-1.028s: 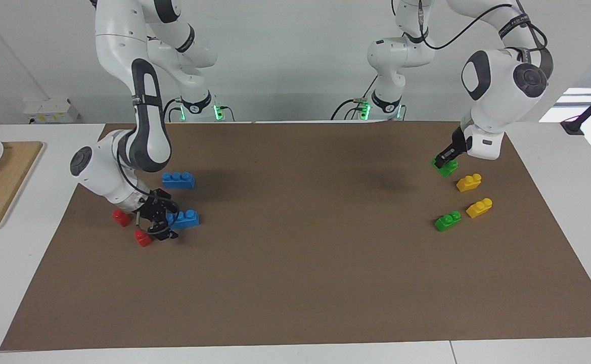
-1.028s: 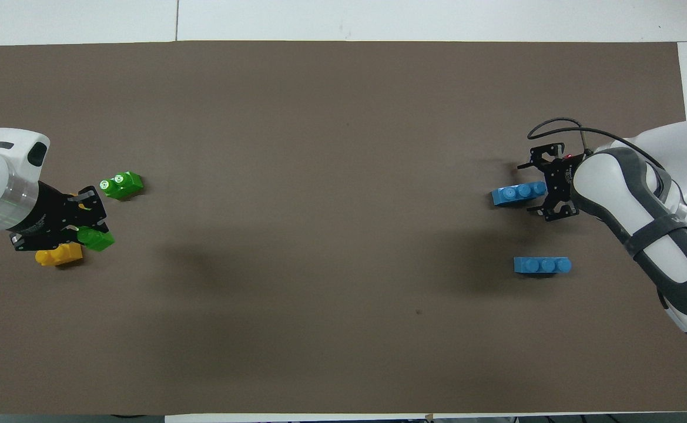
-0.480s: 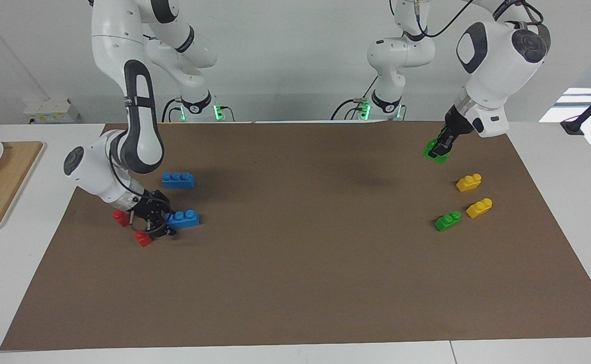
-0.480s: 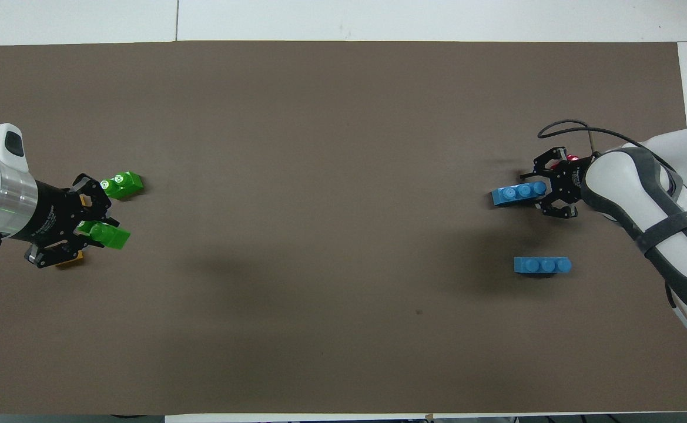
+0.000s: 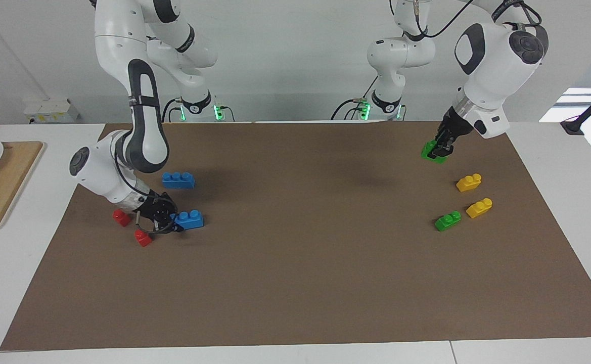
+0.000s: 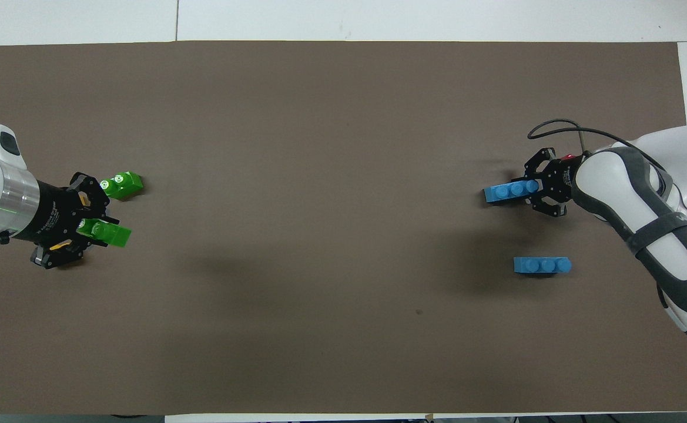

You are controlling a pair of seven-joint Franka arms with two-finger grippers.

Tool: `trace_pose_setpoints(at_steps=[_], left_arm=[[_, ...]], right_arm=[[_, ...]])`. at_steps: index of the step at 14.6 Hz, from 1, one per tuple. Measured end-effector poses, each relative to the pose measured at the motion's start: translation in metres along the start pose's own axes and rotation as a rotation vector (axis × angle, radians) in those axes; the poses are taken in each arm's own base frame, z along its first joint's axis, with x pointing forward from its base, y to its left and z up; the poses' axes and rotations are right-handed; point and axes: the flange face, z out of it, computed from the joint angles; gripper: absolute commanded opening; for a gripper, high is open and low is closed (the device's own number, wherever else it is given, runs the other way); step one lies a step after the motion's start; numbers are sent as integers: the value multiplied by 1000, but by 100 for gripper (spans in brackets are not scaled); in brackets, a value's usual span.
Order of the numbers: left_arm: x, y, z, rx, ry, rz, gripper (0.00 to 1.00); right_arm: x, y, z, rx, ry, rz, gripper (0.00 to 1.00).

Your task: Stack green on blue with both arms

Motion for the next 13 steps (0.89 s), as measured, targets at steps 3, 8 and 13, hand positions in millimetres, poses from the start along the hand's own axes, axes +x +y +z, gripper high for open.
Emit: trace_pose_setpoints(at_steps=[3,8,13], left_arm=[[-9,6,2,-26,6,-110,0],[-77,29,5,-75,11,-326,0],[-104,40,3,-146,-5,-545,0]], right_arm=[[-26,-19,-9,28,1,60,0],[-178,-67,-10,64,-27,158,0],[-298,-64,18,87,-48,149,0]])
